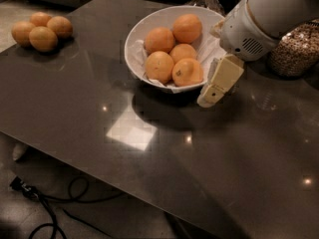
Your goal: Pick orange from white bowl
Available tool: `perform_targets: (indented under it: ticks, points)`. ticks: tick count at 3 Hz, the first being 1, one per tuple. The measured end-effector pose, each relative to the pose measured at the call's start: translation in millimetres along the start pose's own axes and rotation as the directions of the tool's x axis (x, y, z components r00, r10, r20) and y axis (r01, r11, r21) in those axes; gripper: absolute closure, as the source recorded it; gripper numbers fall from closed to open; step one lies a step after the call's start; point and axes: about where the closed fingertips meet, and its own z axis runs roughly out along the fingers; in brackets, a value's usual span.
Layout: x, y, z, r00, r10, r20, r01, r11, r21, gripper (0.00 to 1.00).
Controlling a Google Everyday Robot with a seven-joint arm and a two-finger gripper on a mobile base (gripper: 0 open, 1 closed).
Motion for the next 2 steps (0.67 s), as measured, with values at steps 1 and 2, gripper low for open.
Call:
perform_targets:
  ticks: [1, 2]
  points:
    - [-0.7, 0.0, 4.8, 1.0, 0.011, 0.023, -0.011, 0.9999, 0.005, 0.0]
    - [-8.5, -4.1, 15.5, 0.987, 0.106, 0.122, -0.109, 0.9938, 0.02, 0.0]
